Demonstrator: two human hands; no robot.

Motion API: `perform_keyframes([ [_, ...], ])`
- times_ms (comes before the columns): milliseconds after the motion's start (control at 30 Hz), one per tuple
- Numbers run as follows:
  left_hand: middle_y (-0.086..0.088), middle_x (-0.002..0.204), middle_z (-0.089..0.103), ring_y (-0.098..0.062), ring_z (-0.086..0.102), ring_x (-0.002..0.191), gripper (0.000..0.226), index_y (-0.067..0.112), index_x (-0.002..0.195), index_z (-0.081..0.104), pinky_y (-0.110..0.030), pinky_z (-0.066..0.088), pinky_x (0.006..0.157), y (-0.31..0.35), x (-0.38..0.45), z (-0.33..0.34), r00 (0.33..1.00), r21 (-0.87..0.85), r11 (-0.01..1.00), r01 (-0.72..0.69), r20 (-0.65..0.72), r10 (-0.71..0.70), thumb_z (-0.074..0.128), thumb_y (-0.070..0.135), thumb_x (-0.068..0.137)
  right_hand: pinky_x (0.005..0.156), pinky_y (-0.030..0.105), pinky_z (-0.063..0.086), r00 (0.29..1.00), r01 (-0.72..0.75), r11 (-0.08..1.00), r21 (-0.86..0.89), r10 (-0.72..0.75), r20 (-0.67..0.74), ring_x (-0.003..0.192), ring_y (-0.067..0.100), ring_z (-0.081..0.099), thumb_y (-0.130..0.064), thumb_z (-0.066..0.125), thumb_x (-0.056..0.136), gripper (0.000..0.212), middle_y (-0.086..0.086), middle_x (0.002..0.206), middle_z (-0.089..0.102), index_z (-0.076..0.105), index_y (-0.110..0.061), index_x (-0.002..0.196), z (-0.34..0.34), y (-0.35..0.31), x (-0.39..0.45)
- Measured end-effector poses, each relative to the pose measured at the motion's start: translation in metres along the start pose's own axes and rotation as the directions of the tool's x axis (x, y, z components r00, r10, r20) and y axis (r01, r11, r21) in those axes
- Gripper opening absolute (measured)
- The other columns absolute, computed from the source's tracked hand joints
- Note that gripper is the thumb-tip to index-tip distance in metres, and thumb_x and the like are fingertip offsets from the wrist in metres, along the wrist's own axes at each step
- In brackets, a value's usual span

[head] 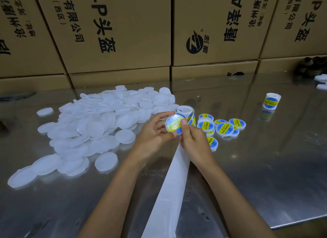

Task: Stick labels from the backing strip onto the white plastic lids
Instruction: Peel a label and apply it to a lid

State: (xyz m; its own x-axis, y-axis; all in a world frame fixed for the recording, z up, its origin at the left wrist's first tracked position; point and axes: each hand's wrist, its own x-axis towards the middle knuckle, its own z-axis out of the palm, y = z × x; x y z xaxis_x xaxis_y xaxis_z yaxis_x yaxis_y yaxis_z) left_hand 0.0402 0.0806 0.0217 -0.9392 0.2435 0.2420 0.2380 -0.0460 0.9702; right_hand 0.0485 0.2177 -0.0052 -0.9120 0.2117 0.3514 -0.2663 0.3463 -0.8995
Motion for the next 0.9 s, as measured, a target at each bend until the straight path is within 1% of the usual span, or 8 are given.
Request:
perform_keyframes([
  [167, -0.002, 0.085, 0.075, -0.007, 0.059, 0.056, 0.037, 0.018, 0.113, 0.069, -0.022, 0.05, 0.053, 0.0, 0.0, -0.002, 0.988, 0.007, 1.0, -0.014, -0.152, 0.015, 0.08, 0.003, 0.081, 0.065, 0.03, 0.039, 0.993, -0.048, 0.997, 0.058, 0.041, 0.114, 0.058, 0.007, 0.046, -0.043, 0.046, 0.102, 0.048, -0.01, 0.057, 0.051, 0.061, -0.015, 0.066, 0.0, -0.002, 0.0],
  [400, -0.004, 0.088, 0.076, -0.017, 0.061, 0.057, 0.017, 0.018, 0.107, 0.075, -0.025, 0.05, 0.048, -0.002, 0.005, -0.003, 0.958, -0.119, 0.992, 0.049, -0.276, -0.08, 0.059, 0.017, 0.1, 0.055, 0.023, 0.029, 0.978, -0.039, 0.997, 0.066, 0.024, 0.205, 0.046, 0.003, 0.036, -0.035, 0.049, 0.102, 0.045, -0.013, 0.047, 0.04, 0.052, -0.017, 0.061, -0.001, -0.005, 0.002],
  [467, -0.01, 0.094, 0.077, -0.019, 0.069, 0.066, 0.02, 0.021, 0.115, 0.07, -0.028, 0.055, 0.051, -0.003, 0.005, -0.003, 0.959, -0.219, 0.971, 0.096, -0.241, -0.149, 0.055, 0.017, 0.103, 0.049, 0.02, 0.029, 0.984, -0.163, 0.979, 0.125, 0.151, 0.098, 0.043, 0.003, 0.035, -0.037, 0.05, 0.101, 0.045, -0.013, 0.044, 0.039, 0.053, -0.018, 0.06, -0.005, -0.006, 0.005],
  [567, -0.011, 0.095, 0.078, -0.02, 0.071, 0.07, 0.023, 0.018, 0.121, 0.065, -0.029, 0.057, 0.055, -0.005, 0.005, -0.006, 0.954, -0.238, 0.961, 0.142, -0.225, -0.197, 0.053, 0.012, 0.103, 0.036, 0.017, 0.021, 0.903, -0.367, 0.785, 0.5, 0.429, -0.009, 0.036, 0.005, 0.026, -0.036, 0.048, 0.103, 0.042, -0.009, 0.043, 0.032, 0.055, -0.017, 0.066, -0.021, -0.005, 0.013],
  [667, 0.0, 0.082, 0.077, -0.011, 0.068, 0.069, 0.023, 0.01, 0.115, 0.07, -0.025, 0.057, 0.059, -0.011, 0.006, -0.004, 0.949, 0.014, 0.987, 0.157, -0.28, -0.147, 0.053, 0.005, 0.099, 0.037, 0.019, 0.018, 0.83, -0.415, 0.532, 0.738, 0.554, 0.068, 0.038, 0.007, 0.021, -0.035, 0.041, 0.105, 0.035, -0.006, 0.047, 0.028, 0.057, -0.013, 0.083, -0.035, 0.001, 0.017],
  [733, 0.008, 0.084, 0.076, -0.008, 0.068, 0.08, 0.025, 0.016, 0.108, 0.073, -0.025, 0.056, 0.074, -0.016, 0.006, -0.002, 0.95, 0.263, 0.954, 0.142, -0.307, -0.057, 0.054, 0.005, 0.097, 0.036, 0.018, 0.021, 0.8, -0.428, 0.398, 0.811, 0.585, 0.135, 0.037, 0.008, 0.022, -0.032, 0.04, 0.105, 0.031, -0.005, 0.046, 0.029, 0.057, -0.011, 0.089, -0.038, 0.004, 0.018],
  [800, 0.006, 0.101, 0.075, -0.011, 0.066, 0.1, 0.027, 0.021, 0.107, 0.074, -0.026, 0.049, 0.092, -0.019, 0.004, -0.002, 0.95, 0.512, 0.849, 0.132, -0.31, 0.04, 0.054, 0.007, 0.095, 0.035, 0.018, 0.022, 0.785, -0.429, 0.319, 0.845, 0.595, 0.173, 0.035, 0.008, 0.023, -0.029, 0.041, 0.105, 0.028, -0.005, 0.045, 0.029, 0.058, -0.009, 0.093, -0.039, 0.005, 0.02],
  [900, -0.003, 0.128, 0.065, -0.025, 0.05, 0.125, 0.036, 0.021, 0.118, 0.071, -0.038, 0.032, 0.107, -0.022, 0.004, -0.011, 0.921, 0.785, 0.58, 0.218, -0.361, 0.143, 0.051, 0.006, 0.091, 0.037, 0.018, 0.024, 0.786, -0.425, 0.287, 0.859, 0.588, 0.192, 0.037, 0.009, 0.024, -0.026, 0.041, 0.104, 0.027, -0.005, 0.047, 0.029, 0.06, -0.007, 0.102, -0.04, 0.007, 0.021],
])
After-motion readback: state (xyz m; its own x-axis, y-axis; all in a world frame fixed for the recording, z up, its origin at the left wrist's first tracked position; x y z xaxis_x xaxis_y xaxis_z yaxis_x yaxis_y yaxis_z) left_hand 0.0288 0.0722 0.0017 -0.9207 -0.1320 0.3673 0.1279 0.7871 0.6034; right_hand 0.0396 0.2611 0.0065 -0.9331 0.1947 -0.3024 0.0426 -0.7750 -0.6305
